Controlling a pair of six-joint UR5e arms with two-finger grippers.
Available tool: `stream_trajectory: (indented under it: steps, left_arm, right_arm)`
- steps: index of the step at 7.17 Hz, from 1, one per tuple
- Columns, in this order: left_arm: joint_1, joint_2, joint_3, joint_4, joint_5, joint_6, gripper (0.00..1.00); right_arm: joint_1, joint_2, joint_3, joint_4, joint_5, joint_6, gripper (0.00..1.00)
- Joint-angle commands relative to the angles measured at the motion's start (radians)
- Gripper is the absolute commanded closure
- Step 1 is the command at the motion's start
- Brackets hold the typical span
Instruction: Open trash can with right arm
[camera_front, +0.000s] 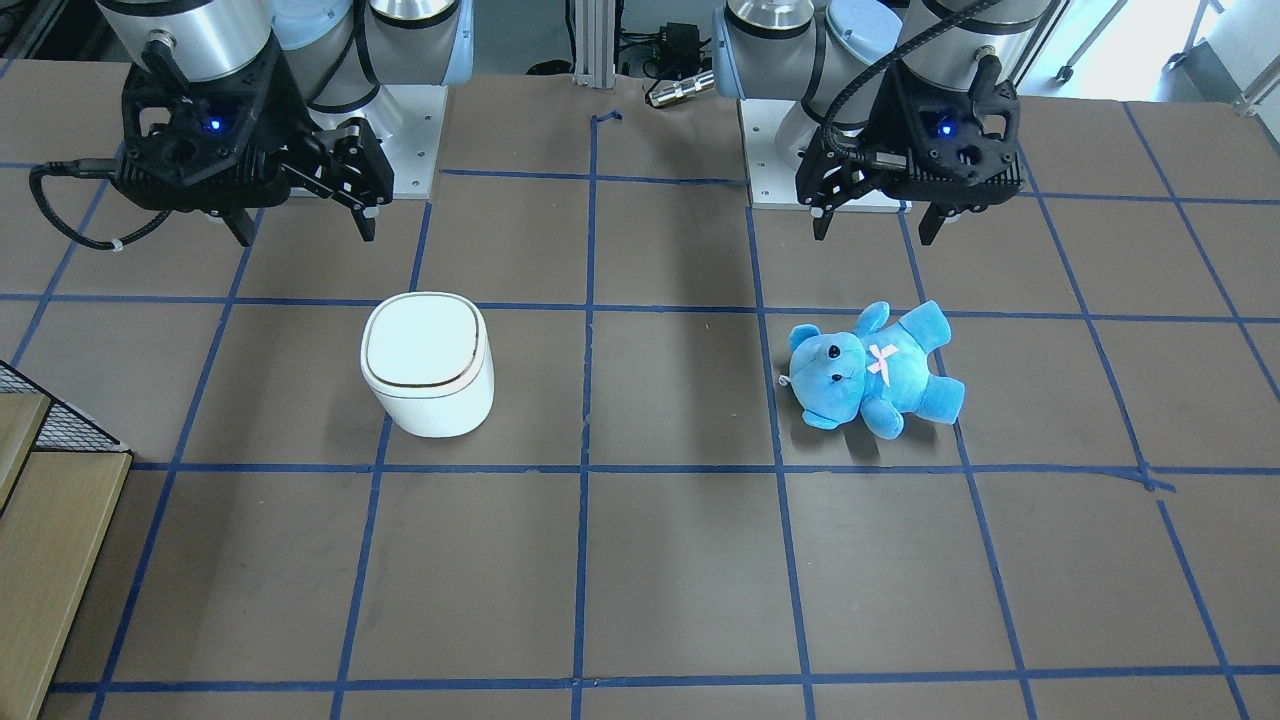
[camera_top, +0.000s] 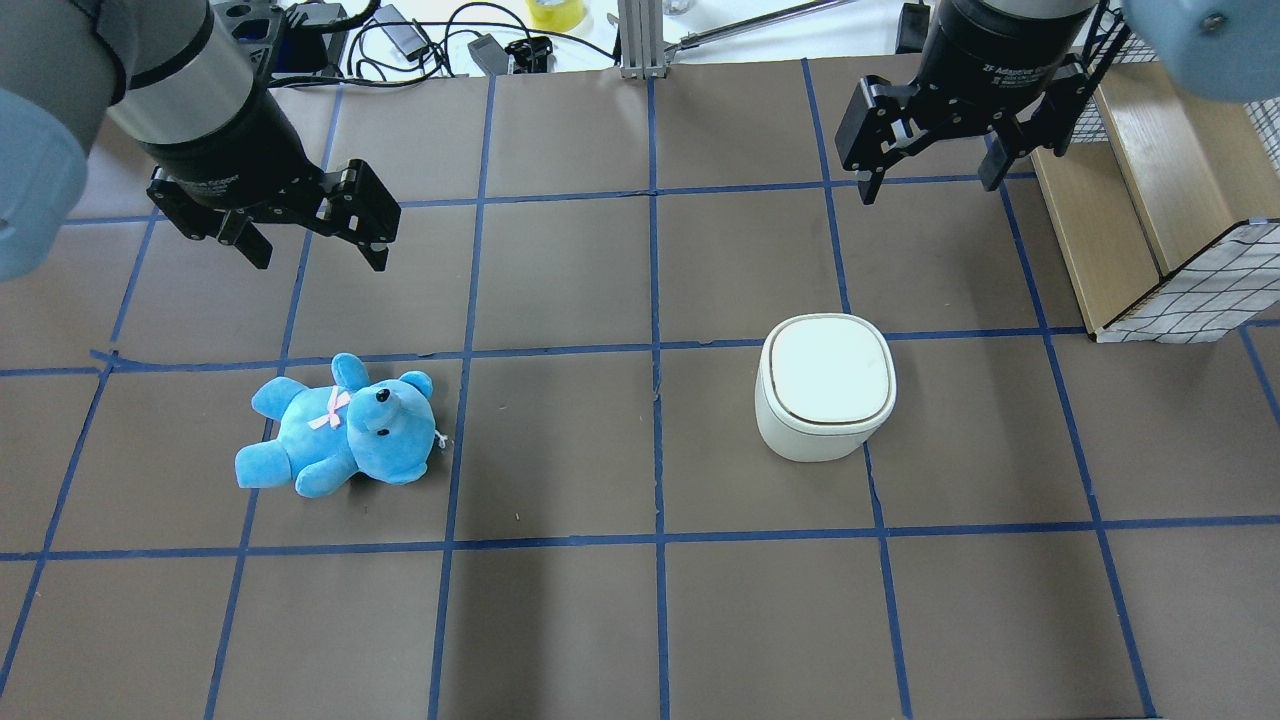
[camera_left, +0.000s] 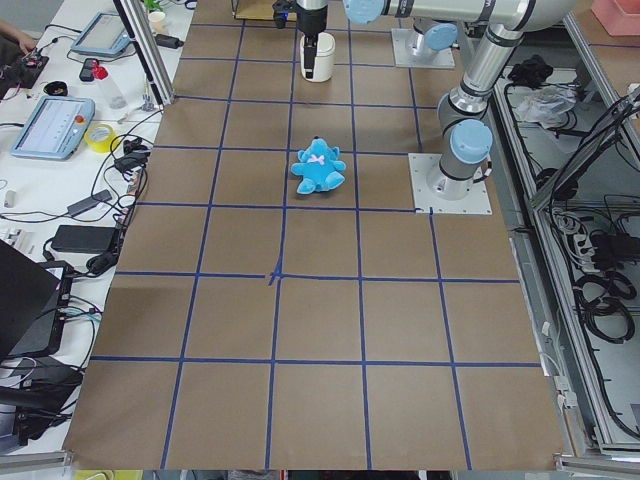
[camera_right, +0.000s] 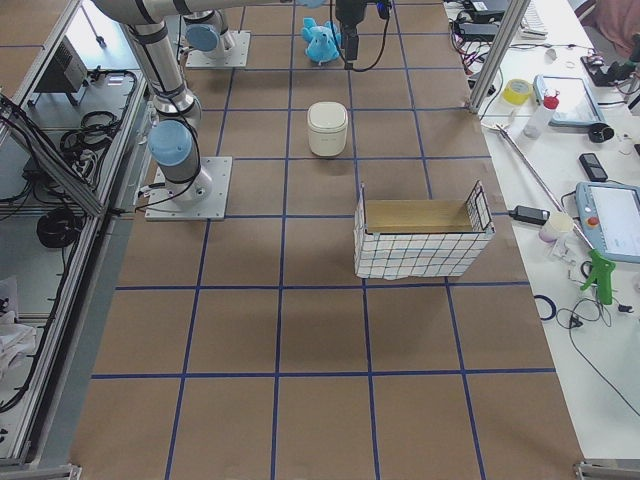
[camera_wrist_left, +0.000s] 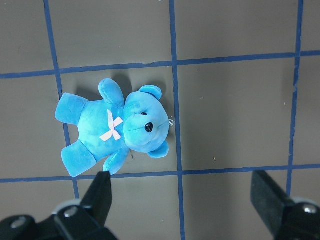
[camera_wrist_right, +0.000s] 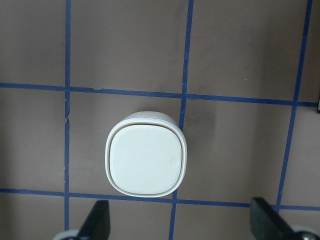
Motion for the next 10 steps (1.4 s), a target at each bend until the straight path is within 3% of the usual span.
stream_trajectory:
  steps: [1,3,4,7,10]
  left_arm:
    - [0.000,0.000,0.000,0.000,0.000,0.001,0.00]
    - [-0.001,0.000,0.000,0.000,0.000,-0.001,0.00]
    - [0.000,0.000,0.000,0.000,0.000,0.001,0.00]
    - [0.000,0.000,0.000,0.000,0.000,-0.001,0.00]
    - [0.000,0.000,0.000,0.000,0.000,-0.001,0.00]
  right_arm:
    - [0.002,0.011,0.000,-0.002,0.001,0.010,0.05]
    - [0.029,0.054,0.017,0.010,0.012,0.013,0.92]
    - [0.032,0.052,0.082,-0.002,0.014,0.014,1.00]
    - [0.032,0.052,0.305,-0.216,-0.003,0.028,1.00]
    - [0.032,0.055,0.406,-0.326,-0.005,0.030,1.00]
